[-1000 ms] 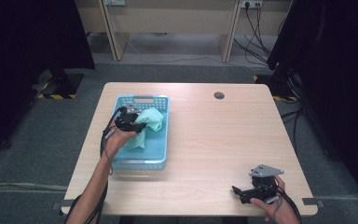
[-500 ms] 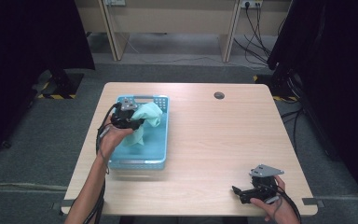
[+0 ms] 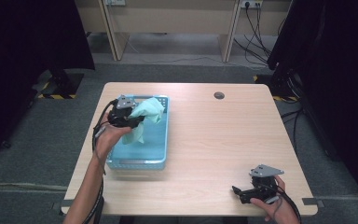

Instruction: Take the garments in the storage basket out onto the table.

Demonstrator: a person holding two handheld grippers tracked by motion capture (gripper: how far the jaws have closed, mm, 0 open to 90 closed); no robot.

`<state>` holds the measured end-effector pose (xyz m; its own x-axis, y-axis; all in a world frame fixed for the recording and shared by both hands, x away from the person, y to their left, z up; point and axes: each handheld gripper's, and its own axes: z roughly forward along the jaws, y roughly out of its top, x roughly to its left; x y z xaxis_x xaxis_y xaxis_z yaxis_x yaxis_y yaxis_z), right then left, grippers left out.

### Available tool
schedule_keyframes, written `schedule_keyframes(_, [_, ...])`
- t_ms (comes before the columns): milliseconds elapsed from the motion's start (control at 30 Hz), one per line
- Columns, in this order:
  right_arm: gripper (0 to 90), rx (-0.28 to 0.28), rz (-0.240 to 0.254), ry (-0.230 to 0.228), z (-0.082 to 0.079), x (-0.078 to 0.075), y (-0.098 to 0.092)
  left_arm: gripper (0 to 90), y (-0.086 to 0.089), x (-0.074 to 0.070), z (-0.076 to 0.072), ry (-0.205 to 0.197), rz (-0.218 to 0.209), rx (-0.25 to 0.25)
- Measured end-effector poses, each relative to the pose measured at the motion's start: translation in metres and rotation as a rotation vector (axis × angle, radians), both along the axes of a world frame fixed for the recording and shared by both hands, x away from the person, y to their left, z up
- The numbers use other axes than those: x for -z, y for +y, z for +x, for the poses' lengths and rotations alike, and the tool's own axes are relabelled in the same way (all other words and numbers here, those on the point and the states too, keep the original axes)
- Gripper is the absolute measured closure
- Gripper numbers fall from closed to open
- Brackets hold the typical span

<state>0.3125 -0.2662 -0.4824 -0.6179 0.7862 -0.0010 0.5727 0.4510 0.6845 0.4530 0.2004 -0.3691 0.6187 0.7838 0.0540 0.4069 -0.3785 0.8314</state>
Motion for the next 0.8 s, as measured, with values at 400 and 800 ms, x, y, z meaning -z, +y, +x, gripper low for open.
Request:
schedule_keyframes(400, [0.3, 0.0, 0.0, 0.0, 0.0, 0.0, 0.0, 71.8, -0.005, -0.015, -0.011, -0.02, -0.009, 0.041])
schedule_keyframes(800, [0.3, 0.0, 0.0, 0.0, 0.0, 0.0, 0.0, 72.0, -0.021, -0.036, -0.027, -0.071, -0.032, 0.119])
